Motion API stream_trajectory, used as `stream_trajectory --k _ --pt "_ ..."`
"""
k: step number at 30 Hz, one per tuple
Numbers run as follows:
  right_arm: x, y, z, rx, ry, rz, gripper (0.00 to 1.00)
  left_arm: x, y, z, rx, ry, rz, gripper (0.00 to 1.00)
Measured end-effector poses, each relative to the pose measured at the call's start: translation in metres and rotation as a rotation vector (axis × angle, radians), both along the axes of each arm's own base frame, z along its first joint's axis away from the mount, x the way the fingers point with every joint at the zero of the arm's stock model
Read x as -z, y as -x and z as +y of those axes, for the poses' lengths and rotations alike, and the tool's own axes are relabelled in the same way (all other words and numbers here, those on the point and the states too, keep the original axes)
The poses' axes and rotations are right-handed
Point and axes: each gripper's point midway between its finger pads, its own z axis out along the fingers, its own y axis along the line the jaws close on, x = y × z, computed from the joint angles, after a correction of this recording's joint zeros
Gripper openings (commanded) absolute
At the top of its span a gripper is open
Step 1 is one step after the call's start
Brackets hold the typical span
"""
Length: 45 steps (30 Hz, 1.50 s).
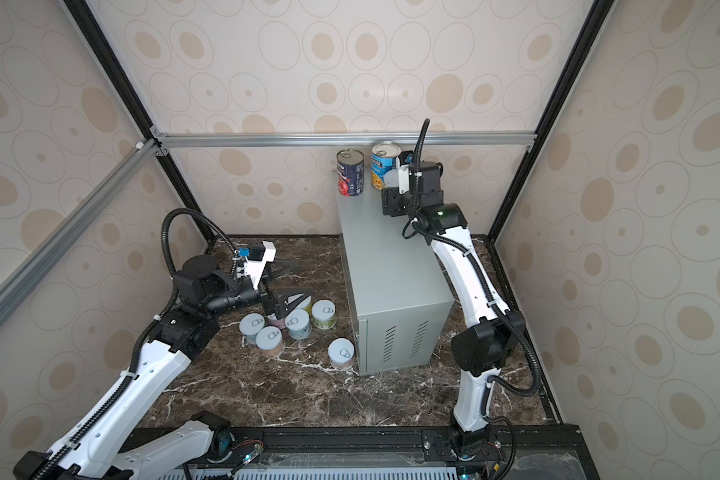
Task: Place and organize the canned foods onto the counter
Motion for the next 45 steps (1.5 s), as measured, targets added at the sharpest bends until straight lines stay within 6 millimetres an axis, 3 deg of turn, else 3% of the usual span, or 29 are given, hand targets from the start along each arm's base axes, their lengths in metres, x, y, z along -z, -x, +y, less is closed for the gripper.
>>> stream_trajectory --k 5,7,10,15,19,21,26,36,41,45 --pt "-0.007 0.003 0.004 -0.027 -0.015 -0.011 1.00 0.000 0.000 0.000 -0.001 0.000 0.000 0.98" --pt "-0.010 0.007 0.005 -0.035 -0.021 -0.014 1.00 0.001 -0.002 0.001 -0.009 -0.001 0.001 0.98" --pt "-0.017 0.025 0.001 -0.046 -0.028 -0.016 1.00 0.003 -0.007 0.002 -0.035 -0.004 0.009 0.98" --pt "-0.053 0.083 -0.021 -0.027 -0.064 -0.067 1.00 0.017 -0.021 0.009 -0.120 -0.008 0.058 0.98" --pt "-0.087 0.130 -0.054 0.058 -0.096 -0.116 1.00 0.036 -0.035 0.019 -0.224 -0.020 0.118 0.98" --pt "-0.091 0.150 -0.070 0.100 -0.102 -0.124 1.00 0.042 -0.043 0.024 -0.279 -0.028 0.144 0.98" --pt "-0.059 0.187 -0.095 0.167 -0.088 -0.063 1.00 0.066 -0.063 0.040 -0.422 -0.063 0.229 0.98" --pt "0.012 0.233 -0.102 0.150 -0.074 0.077 1.00 0.141 -0.088 0.068 -0.651 -0.206 0.444 0.98" --pt "0.035 0.256 -0.100 0.112 -0.083 0.108 1.00 0.179 -0.092 0.082 -0.733 -0.313 0.544 0.98" --pt "0.041 0.271 -0.101 0.093 -0.090 0.103 1.00 0.200 -0.088 0.087 -0.759 -0.370 0.604 0.98"
